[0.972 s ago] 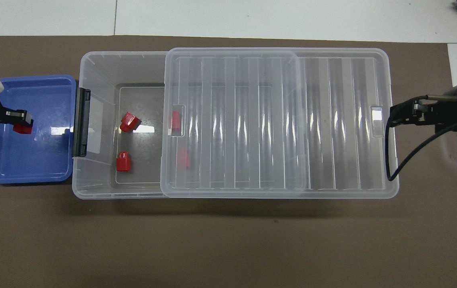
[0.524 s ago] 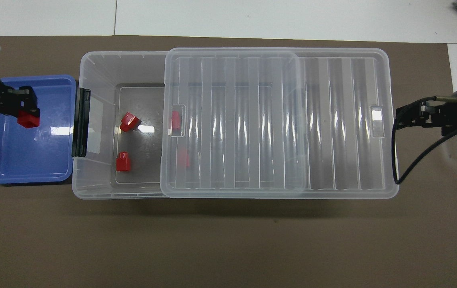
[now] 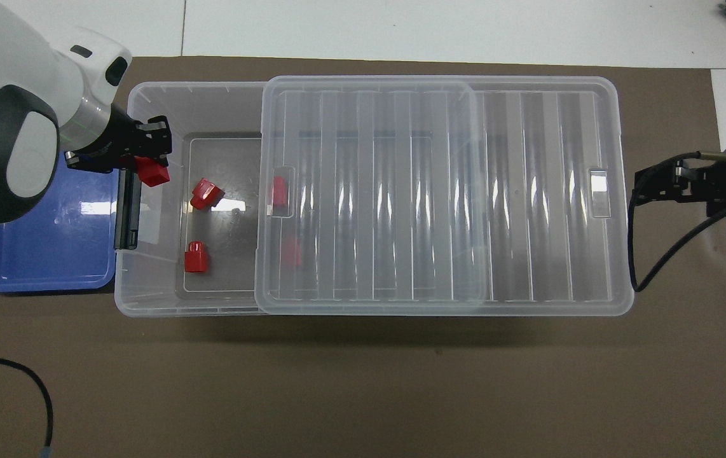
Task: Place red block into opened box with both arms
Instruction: 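Carry the red block over the open box with the left gripper, then lower the red block into the box and open the left gripper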
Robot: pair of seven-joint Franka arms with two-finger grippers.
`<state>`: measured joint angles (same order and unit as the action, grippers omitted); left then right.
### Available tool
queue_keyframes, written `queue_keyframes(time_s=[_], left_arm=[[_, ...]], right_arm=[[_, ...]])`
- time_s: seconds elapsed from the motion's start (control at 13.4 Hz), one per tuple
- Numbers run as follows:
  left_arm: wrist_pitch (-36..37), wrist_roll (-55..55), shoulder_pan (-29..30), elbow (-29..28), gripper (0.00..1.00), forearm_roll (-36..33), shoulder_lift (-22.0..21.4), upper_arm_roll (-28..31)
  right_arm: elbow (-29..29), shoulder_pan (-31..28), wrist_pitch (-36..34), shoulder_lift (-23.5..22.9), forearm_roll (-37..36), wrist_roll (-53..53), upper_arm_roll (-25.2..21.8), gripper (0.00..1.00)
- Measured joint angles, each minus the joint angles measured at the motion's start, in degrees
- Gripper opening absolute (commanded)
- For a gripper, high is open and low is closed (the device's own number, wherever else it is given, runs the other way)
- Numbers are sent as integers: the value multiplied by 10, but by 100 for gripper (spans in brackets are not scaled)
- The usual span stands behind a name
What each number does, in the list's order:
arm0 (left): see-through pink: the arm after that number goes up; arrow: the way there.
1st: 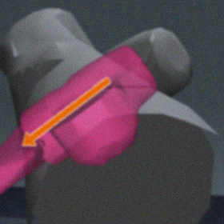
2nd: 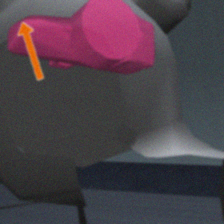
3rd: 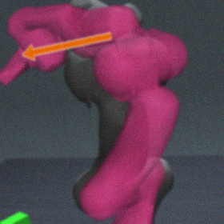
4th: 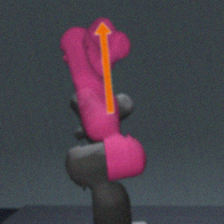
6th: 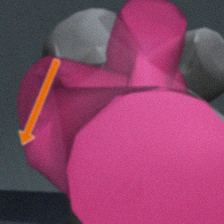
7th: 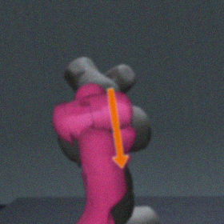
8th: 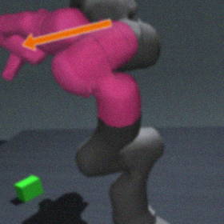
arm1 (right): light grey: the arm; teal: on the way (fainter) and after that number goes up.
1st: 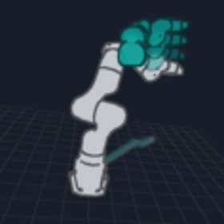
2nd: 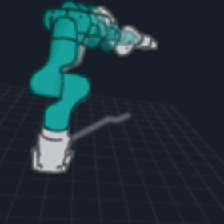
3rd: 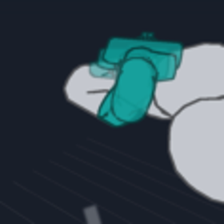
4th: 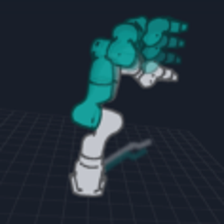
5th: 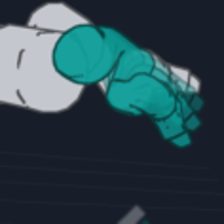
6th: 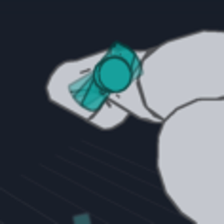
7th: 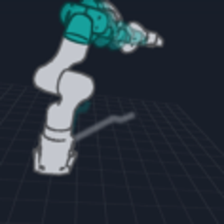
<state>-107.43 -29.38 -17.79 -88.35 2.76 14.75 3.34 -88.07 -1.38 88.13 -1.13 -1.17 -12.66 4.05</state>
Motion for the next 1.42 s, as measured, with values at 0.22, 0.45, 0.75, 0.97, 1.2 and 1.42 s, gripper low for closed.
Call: queue_keyframes(time_s=[0.22,0.45,0.75,0.97,1.2,1.42], left_arm=[[-124,-16,-23,-119,0,-9,-14,0],[-145,-28,-43,-193,0,-52,-34,0],[-250,-54,-53,-281,0,-59,-71,1],[-340,-54,-52,-351,0,-59,-76,6],[-357,-57,-53,-365,0,-59,-70,4],[-363,-60,-59,-365,0,-60,-61,4]], right_arm=[[-1,0,-2,0,0,0,0,100],[-6,-1,6,0,0,0,0,100],[-47,-24,70,4,0,5,-1,100],[-101,-50,137,14,0,19,-1,99],[-145,-76,192,17,0,20,-2,64],[-174,-98,231,17,0,37,-2,0]])
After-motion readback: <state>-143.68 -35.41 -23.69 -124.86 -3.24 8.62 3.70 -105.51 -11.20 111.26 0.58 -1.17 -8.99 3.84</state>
